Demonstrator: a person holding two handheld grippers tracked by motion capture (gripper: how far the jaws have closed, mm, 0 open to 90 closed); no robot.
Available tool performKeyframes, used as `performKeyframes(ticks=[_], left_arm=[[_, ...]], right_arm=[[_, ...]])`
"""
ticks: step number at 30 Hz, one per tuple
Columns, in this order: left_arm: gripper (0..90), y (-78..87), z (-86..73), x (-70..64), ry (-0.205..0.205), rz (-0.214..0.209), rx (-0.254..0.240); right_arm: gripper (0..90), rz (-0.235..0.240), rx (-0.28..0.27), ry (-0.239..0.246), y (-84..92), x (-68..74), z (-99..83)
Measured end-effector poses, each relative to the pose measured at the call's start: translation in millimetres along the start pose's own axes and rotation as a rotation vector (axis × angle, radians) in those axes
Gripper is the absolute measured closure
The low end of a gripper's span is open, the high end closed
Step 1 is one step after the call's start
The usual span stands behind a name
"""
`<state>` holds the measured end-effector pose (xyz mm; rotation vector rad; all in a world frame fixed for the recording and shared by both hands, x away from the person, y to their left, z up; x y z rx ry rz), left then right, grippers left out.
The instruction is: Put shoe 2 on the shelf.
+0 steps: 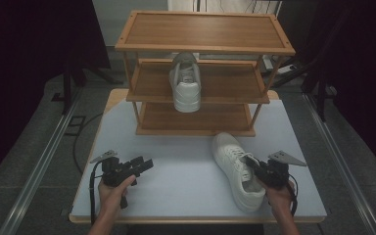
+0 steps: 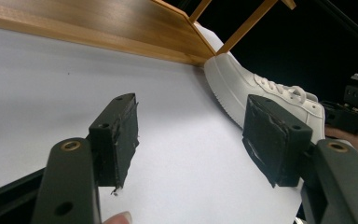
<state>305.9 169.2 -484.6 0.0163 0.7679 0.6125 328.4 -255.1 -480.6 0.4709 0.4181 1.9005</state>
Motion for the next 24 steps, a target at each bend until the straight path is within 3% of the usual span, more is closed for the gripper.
performKeyframes(ticks=[11, 24], left_arm=[[36.0, 2.1, 0.5, 1.9, 0.011, 0.000, -0.008], [36.1, 3.0, 0.6, 2.1, 0.012, 0.004, -0.010]], right_arm=[[82.5, 0.117, -0.093, -0.220, 15.4, -2.2, 2.5], [82.4, 0.176, -0.238, -0.322, 52.8, 18.8, 30.2]])
Point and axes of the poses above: each handheld gripper's, and its own axes: y roughly backward along the jaws, z roughly out of its top, x roughly to its left, the point moved 5 cm from there along -y, roughly forward along the jaws, and after that the axes turned 9 degrees about -z, right-handed, at the moved point
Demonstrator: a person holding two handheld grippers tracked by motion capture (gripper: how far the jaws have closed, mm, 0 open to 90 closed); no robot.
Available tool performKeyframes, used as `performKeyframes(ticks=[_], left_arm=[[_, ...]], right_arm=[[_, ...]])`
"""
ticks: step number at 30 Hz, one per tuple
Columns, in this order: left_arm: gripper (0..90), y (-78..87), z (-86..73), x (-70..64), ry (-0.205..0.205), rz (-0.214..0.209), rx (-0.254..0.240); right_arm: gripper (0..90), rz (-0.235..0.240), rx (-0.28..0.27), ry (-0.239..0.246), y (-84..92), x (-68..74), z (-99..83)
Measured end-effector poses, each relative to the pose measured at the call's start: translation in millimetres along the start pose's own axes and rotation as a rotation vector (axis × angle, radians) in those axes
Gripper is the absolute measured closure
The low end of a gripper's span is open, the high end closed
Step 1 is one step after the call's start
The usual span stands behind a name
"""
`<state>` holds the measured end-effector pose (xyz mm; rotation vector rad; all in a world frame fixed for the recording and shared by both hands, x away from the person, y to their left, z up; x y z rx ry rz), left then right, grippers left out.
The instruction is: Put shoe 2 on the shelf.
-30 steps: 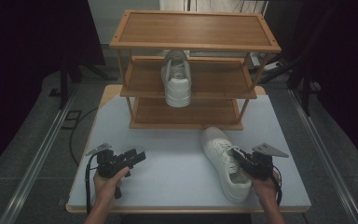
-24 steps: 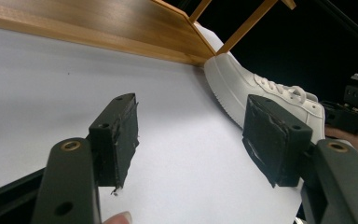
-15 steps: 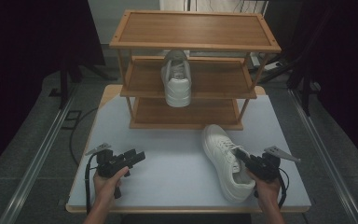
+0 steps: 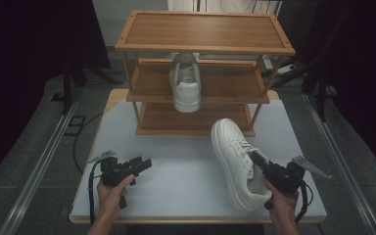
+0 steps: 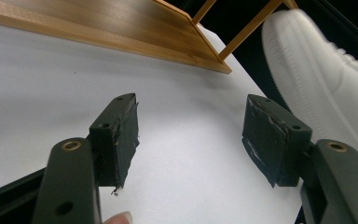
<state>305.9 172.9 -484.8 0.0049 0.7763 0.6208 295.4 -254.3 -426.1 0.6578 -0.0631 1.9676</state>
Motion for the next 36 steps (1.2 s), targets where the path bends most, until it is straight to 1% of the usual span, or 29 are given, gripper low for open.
performKeyframes(ticks=[2, 5, 6, 9, 12, 15, 18, 20, 21, 27, 33, 36], left_arm=[[36.1, 0.3, 0.2, -0.2, 0.001, -0.002, -0.002], [36.1, 0.9, 0.3, 0.0, 0.006, -0.002, -0.005], [36.2, 0.9, 0.3, 0.1, 0.009, -0.001, -0.006], [36.1, 1.0, 1.2, -0.9, 0.006, -0.008, -0.009], [36.1, 1.8, 2.8, -2.1, 0.004, -0.006, -0.013], [36.2, 3.3, 3.9, -2.3, 0.003, -0.008, -0.019], [36.2, 5.5, 5.1, -1.6, -0.006, -0.006, -0.022], [36.2, 6.5, 5.6, -1.8, -0.003, -0.006, -0.025], [36.2, 6.9, 5.7, -1.6, -0.003, -0.006, -0.025], [36.2, 5.4, 4.5, -1.1, -0.003, -0.009, -0.024], [36.2, 5.1, 4.2, -1.8, -0.003, -0.008, -0.019], [36.2, 5.2, 4.1, -1.2, -0.001, -0.010, -0.018]], right_arm=[[82.4, 0.009, -0.020, -0.008, 2.6, 5.5, 3.6], [82.4, 0.016, -0.051, -0.004, 7.5, 12.9, 9.2], [82.4, 0.019, -0.057, -0.003, 9.2, 14.9, 11.1], [82.4, 0.033, -0.077, -0.023, 14.0, 20.8, 16.9], [82.4, 0.056, -0.094, -0.034, 17.6, 26.7, 23.6], [82.4, 0.071, -0.115, -0.030, 20.0, 32.6, 31.2], [82.4, 0.084, -0.139, -0.045, 20.7, 37.2, 38.8], [82.4, 0.094, -0.150, -0.066, 19.5, 39.2, 43.4], [82.4, 0.093, -0.152, -0.074, 18.8, 40.4, 45.6], [82.4, 0.081, -0.175, -0.060, 11.7, 48.2, 63.5], [82.3, 0.047, -0.192, -0.052, 1.1, 53.7, 82.9], [82.3, 0.039, -0.201, -0.050, -3.9, 56.2, 91.8]])
Point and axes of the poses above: each handheld gripper's, and its own axes: y roughly backward along the jaws, z roughly out of its top, x roughly to its left, the point moved 5 cm from there along -y, roughly forward along the jaws, and after that the axes turned 9 degrees about -z, right-handed, at the moved point
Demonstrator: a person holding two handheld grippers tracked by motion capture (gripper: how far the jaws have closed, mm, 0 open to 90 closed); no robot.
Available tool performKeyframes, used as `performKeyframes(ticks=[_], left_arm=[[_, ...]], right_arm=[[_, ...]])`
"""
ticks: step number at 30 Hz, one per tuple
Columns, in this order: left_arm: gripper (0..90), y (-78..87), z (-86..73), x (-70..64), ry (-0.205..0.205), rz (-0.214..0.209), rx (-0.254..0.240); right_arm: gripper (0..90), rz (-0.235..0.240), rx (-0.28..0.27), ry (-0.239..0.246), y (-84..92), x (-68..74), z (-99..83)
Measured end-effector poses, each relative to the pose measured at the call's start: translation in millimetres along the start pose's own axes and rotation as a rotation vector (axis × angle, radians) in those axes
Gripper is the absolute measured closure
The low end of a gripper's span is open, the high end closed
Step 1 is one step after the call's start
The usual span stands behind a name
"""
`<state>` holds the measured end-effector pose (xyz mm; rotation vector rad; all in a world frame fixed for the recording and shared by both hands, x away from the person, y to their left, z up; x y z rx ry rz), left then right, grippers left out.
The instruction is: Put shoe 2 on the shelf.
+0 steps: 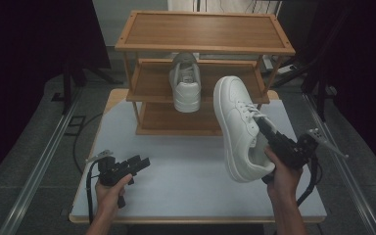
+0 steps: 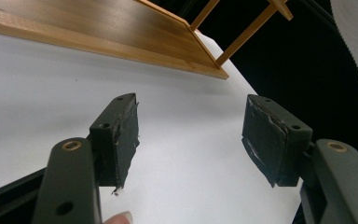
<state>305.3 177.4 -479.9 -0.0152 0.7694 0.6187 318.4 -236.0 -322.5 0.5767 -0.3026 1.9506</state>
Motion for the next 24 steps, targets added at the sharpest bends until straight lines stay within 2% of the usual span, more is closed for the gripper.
performKeyframes(ticks=[7, 12, 24], left_arm=[[36.2, -0.1, -0.9, 0.4, -0.003, -0.002, 0.004], [36.2, -0.1, -1.2, 0.9, -0.001, -0.001, 0.005], [36.2, -0.2, -1.3, 1.0, 0.003, -0.003, 0.006]], right_arm=[[82.3, -0.024, -0.003, 0.006, -18.0, 4.2, 14.4], [82.3, -0.047, -0.005, -0.014, -28.7, 4.8, 21.9], [82.1, -0.119, 0.014, -0.020, -61.7, 6.8, 28.9]])
Point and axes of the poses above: each handheld gripper's, and its own axes: y roughly backward along the jaws, z roughly out of its top, x roughly to its left, the point moved 5 cm from there along -y, roughly forward along the jaws, and after that the axes turned 9 degrees about -z, right-handed, at the moved point
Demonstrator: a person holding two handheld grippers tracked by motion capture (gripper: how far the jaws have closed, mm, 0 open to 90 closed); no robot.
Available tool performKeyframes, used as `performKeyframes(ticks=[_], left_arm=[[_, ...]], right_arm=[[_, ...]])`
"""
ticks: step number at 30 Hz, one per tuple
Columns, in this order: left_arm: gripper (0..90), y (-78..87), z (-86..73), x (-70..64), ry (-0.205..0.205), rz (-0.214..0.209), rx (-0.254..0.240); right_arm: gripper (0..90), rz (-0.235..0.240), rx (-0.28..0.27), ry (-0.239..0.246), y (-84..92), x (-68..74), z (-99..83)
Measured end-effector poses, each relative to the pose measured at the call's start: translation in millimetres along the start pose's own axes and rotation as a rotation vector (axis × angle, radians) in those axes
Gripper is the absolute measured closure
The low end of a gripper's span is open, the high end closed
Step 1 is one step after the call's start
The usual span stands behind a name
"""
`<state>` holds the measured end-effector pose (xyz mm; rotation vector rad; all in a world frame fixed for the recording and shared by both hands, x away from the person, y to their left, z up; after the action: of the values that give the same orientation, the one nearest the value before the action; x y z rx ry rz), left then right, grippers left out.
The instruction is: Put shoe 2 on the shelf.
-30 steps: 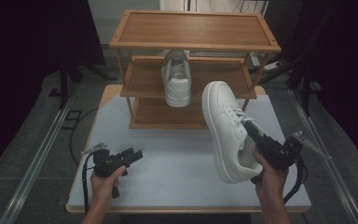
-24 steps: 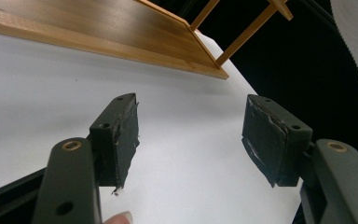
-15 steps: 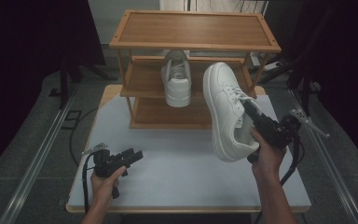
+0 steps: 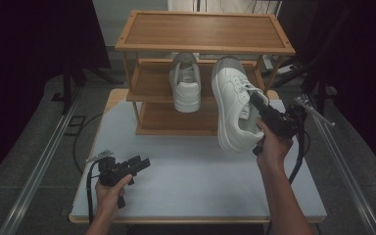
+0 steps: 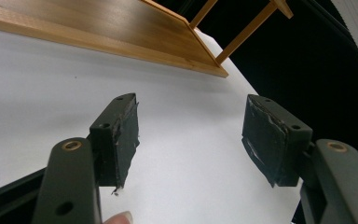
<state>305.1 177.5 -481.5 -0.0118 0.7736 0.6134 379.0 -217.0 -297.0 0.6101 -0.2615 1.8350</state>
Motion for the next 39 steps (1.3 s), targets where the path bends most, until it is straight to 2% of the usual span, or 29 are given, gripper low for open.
performKeyframes(ticks=[8, 18, 24, 39], left_arm=[[36.2, 0.8, 0.3, 1.4, 0.000, -0.004, -0.005], [36.2, 0.9, -0.4, 2.4, 0.000, 0.000, 0.001], [36.2, 0.4, -0.8, 2.5, -0.001, 0.000, 0.002], [36.3, 4.6, 0.4, 6.9, 0.005, -0.005, -0.006]], right_arm=[[82.0, -0.044, 0.019, -0.002, -30.6, 5.0, 6.0], [81.9, -0.088, 0.023, 0.003, -57.5, 6.1, 14.3], [81.7, -0.109, 0.029, -0.029, -73.8, 4.4, 15.7], [80.8, -0.155, 0.045, -0.044, -116.9, 1.4, 15.3]])
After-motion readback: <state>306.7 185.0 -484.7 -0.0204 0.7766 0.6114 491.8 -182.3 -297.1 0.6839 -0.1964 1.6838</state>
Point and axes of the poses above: each handheld gripper's, and its own axes: y roughly backward along the jaws, z roughly out of its top, x roughly to its left, the point moved 5 cm from there along -y, roughly forward along the jaws, and after that the axes turned 9 degrees about -z, right-handed, at the moved point
